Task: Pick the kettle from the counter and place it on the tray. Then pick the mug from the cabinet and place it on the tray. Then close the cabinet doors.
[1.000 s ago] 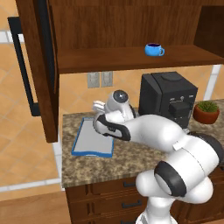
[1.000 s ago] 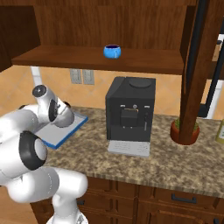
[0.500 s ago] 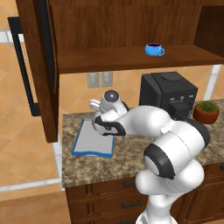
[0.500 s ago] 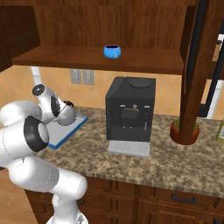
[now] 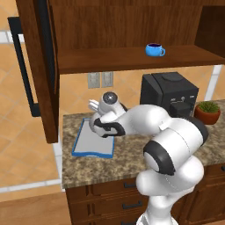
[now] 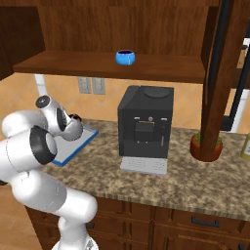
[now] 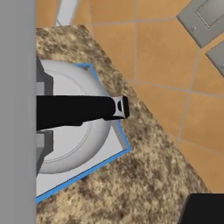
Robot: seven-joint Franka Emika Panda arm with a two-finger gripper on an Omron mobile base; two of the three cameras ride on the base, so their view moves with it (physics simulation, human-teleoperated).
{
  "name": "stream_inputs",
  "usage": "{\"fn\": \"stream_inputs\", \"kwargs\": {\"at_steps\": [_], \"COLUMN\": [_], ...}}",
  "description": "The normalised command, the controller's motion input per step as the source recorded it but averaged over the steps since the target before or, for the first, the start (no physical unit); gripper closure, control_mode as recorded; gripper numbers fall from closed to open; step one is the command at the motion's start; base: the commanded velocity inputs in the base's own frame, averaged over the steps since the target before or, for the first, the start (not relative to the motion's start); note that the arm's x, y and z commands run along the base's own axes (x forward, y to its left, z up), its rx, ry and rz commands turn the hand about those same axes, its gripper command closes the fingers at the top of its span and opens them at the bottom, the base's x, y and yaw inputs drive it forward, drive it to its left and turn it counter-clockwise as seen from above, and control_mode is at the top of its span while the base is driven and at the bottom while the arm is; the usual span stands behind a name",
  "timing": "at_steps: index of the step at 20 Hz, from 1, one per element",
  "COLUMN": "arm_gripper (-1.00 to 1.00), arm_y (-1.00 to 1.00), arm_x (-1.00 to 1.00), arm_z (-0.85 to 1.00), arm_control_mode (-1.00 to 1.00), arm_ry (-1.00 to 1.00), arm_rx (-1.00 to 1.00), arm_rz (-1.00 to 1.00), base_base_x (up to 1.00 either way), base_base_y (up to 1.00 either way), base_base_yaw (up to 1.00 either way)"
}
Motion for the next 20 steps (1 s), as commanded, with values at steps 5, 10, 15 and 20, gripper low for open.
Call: {"fn": "stream_inputs", "kwargs": {"at_steps": [5, 10, 15, 20], "arm_gripper": [1.00, 1.00, 1.00, 1.00], "arm_y": [0.00, 0.00, 0.00, 0.00], "arm_x": [0.13, 0.19, 0.19, 0.19], "arm_z": [-0.16, -0.20, -0.12, -0.03], "arm_control_mode": [-1.00, -1.00, -1.00, -1.00], "arm_ry": [0.00, 0.00, 0.00, 0.00], "arm_rx": [0.08, 0.08, 0.02, 0.00], "arm_rz": [0.00, 0.00, -0.01, -0.06], "base_base_x": [0.00, 0.00, 0.00, 0.00], "base_base_y": [0.00, 0.00, 0.00, 0.00], "base_base_yaw": [0.00, 0.00, 0.00, 0.00]}}
